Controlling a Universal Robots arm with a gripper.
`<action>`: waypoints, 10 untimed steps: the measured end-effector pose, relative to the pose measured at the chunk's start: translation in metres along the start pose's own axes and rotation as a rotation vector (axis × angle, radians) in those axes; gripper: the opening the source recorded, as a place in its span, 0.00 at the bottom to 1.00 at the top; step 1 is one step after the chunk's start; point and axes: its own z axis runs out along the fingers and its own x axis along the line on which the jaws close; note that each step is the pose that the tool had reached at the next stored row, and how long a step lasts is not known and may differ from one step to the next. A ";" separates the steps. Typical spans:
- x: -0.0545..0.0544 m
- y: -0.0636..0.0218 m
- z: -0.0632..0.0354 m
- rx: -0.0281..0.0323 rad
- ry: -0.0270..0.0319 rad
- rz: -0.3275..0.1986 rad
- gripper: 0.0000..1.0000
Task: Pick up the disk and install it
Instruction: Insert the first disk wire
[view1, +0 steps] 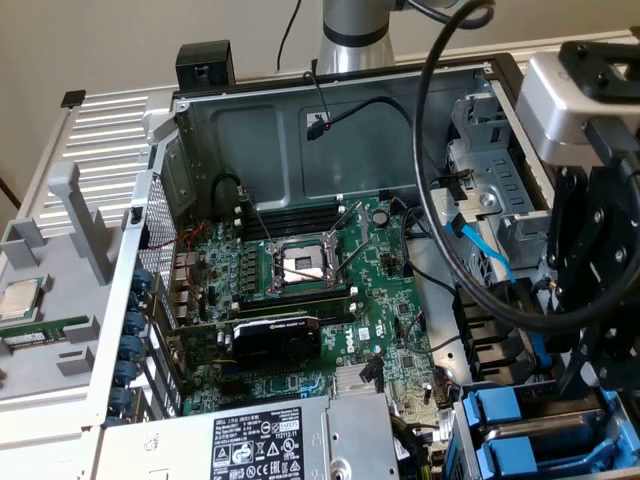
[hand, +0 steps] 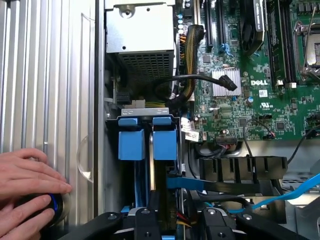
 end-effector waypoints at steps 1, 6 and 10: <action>0.000 0.0005 -0.0024 0.0020 -0.0001 0.000 0.37; 0.001 0.0021 -0.0136 0.0123 0.0000 0.001 0.37; 0.001 0.0038 -0.0222 0.0197 0.0018 0.001 0.37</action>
